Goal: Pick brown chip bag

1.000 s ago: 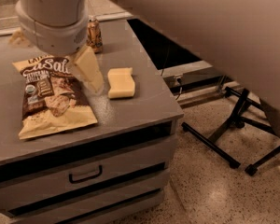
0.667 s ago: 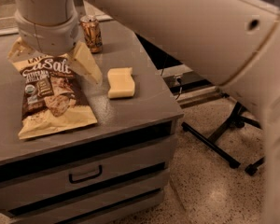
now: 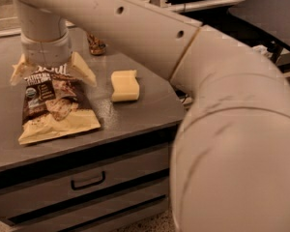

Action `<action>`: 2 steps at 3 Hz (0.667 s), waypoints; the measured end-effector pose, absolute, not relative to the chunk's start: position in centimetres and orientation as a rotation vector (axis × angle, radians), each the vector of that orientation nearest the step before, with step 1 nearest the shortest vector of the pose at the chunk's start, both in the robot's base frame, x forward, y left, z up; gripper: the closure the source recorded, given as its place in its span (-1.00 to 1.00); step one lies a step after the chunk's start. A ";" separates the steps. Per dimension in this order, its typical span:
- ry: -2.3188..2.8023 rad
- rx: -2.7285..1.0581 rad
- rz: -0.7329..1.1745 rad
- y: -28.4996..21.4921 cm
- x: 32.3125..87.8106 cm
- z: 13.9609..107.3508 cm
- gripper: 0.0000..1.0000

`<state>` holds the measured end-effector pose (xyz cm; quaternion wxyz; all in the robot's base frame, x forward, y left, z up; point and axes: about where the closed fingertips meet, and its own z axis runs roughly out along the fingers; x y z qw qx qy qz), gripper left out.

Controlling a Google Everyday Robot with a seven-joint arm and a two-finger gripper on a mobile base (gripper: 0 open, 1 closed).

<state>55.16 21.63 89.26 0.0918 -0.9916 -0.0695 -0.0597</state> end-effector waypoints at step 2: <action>-0.407 -2.940 -0.253 24.6 56.7 83.8 -0.26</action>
Offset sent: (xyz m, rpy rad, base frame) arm 0.0203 0.0404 -0.0792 -0.0308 -0.0967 0.1834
